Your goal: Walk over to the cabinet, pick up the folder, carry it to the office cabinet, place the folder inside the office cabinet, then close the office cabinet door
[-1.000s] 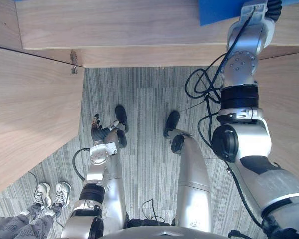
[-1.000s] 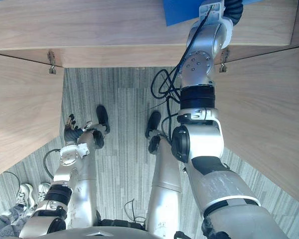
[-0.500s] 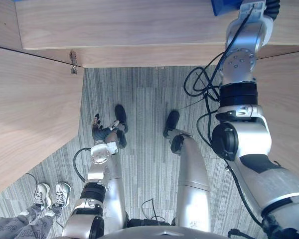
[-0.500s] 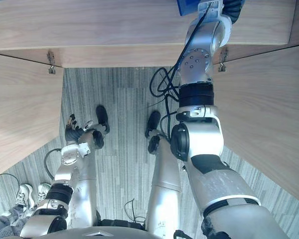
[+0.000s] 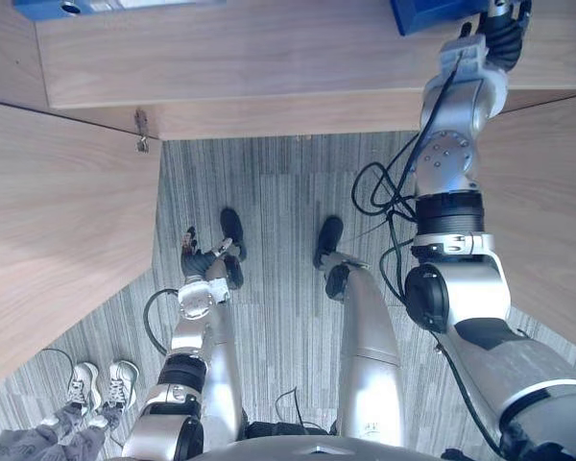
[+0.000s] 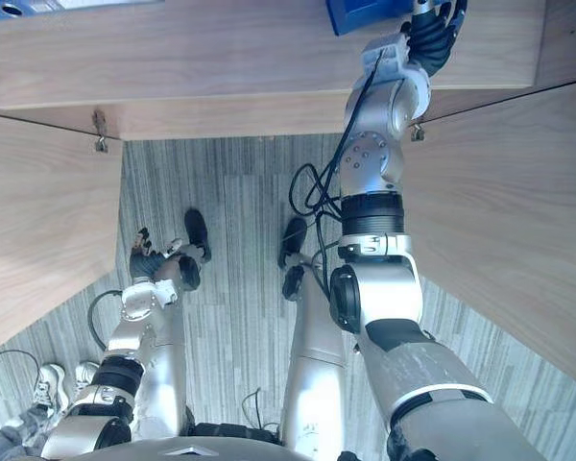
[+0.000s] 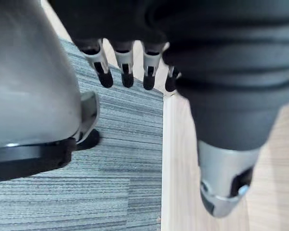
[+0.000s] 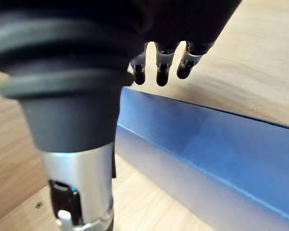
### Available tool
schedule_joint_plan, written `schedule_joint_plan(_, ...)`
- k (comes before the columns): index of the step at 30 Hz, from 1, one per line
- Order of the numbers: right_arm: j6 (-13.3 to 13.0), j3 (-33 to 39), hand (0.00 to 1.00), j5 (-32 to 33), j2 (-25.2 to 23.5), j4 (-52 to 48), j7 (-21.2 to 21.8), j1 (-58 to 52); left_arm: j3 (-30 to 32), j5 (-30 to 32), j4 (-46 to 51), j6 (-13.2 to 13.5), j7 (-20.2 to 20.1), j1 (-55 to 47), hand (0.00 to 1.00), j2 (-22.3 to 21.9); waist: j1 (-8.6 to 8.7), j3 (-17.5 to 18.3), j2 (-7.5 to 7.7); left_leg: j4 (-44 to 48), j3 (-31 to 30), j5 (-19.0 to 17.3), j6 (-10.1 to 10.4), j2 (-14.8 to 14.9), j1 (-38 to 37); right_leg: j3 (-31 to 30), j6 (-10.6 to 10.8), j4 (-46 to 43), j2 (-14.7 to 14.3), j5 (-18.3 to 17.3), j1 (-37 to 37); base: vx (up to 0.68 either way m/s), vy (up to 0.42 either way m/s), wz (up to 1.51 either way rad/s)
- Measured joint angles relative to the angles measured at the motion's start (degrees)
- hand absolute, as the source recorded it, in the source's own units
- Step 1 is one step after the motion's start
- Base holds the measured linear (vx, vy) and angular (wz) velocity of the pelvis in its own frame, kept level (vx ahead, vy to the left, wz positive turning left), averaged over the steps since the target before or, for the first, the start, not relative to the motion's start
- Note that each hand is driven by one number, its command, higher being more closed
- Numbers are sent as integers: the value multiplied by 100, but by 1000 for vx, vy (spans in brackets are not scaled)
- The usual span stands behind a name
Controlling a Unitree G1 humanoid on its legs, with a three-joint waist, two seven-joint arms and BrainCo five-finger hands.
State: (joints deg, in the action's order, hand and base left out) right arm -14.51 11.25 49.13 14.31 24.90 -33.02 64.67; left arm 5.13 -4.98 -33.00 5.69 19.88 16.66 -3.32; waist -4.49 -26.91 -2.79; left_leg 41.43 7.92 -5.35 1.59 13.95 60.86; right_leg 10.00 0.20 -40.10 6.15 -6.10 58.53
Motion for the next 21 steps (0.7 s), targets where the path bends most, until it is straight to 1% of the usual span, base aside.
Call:
schedule_joint_plan(2, 47, -18, 0, -13, 91, -15, 42, -1, -6, -1, -38, -6, -5, -2, 0, 0, 10, 1, 2, -49, 7, -11, -32, 35, -68, 24, 7, 166, -41, 72, -116, -15, 15, -8)
schedule_joint_plan(3, 145, -91, 0, -36, 215, -13, 61, -25, -6, -1, -56, -5, -8, -9, 0, -1, -6, 1, 2, -87, 39, -3, -46, 50, -93, 27, 14, 247, -48, 115, -154, -12, 23, -4)
schedule_joint_plan(4, 274, -167, 0, -285, 340, -13, 169, -65, 15, -1, -61, -5, -16, -12, 0, 19, -4, 1, 2, -116, 66, 6, -60, 51, -101, 26, 25, 304, -48, 145, -169, -12, 28, -4)
schedule_joint_plan(5, 351, -206, 0, -405, 405, -13, 197, -84, 40, -1, -68, -5, -18, -12, 0, 30, 5, 1, 2, -138, 80, 14, -69, 51, -102, 26, 31, 341, -49, 170, -174, 1, 29, -6)
schedule_joint_plan(7, 697, -412, 0, -954, 638, 38, 326, -124, 100, -2, -163, 1, -67, -17, 0, 57, 31, 1, 2, -255, 164, 62, -88, 56, -171, 17, 66, 570, -63, 291, -264, 8, 26, -9)
schedule_joint_plan(9, 846, -429, 0, -1308, 719, 75, 418, -138, 161, -2, -191, 1, -77, -39, 0, 60, 57, 1, 2, -258, 168, 53, -99, 56, -212, 24, 81, 642, -67, 315, -341, 7, 11, -3)
schedule_joint_plan(10, 885, -435, 0, -1585, 790, 74, 443, -136, 173, -2, -198, 1, -93, -45, 0, 72, 78, 1, 3, -255, 162, 48, -106, 56, -217, 40, 97, 671, -67, 328, -381, 0, 0, 0)
schedule_joint_plan(12, 924, -434, 0, -1833, 932, 74, 518, -134, 174, -2, -204, 7, -147, -44, 0, 76, 77, 1, 3, -251, 164, 44, -112, 56, -219, 47, 116, 689, -65, 355, -411, 0, 0, 0)
schedule_joint_plan(13, 998, -435, 0, -2030, 991, 78, 574, -135, 175, -1, -233, 7, -158, -44, 0, 91, 84, 1, 3, -248, 171, 39, -120, 56, -240, 46, 123, 702, -62, 360, -438, 0, 0, 0)
schedule_joint_plan(15, 1058, -445, 0, -2217, 1015, 78, 654, -135, 199, -1, -290, 7, -167, -44, 0, 110, 90, 2, 3, -249, 185, 30, -131, 56, -284, 37, 125, 709, -61, 361, -472, 0, 0, 0)
schedule_joint_plan(16, 1125, -507, 0, -2418, 1063, 82, 689, -135, 239, -1, -366, 14, -175, -42, 0, 112, 91, 9, 17, -251, 202, 25, -135, 56, -310, 22, 125, 710, -61, 360, -480, 0, 0, 0)
schedule_joint_plan(18, 1152, -642, 0, -2606, 1155, 80, 790, -136, 283, -1, -382, 18, -184, -41, 0, 116, 113, 11, 21, -250, 201, 25, -136, 57, -313, 27, 121, 730, -62, 356, -480, 0, 0, 0)
schedule_joint_plan(19, 1233, -667, 0, -2840, 1185, 78, 880, -137, 299, -1, -388, 18, -190, -40, 0, 117, 119, 11, 21, -249, 203, 25, -136, 59, -314, 28, 121, 735, -63, 357, -480, 0, 0, 0)
schedule_joint_plan(21, 1265, -669, 0, -2992, 1214, 66, 914, -172, 331, -1, -392, 18, -192, -37, 0, 109, 121, 11, 22, -249, 209, 26, -137, 62, -314, 32, 121, 744, -63, 359, -481, 0, 0, 0)
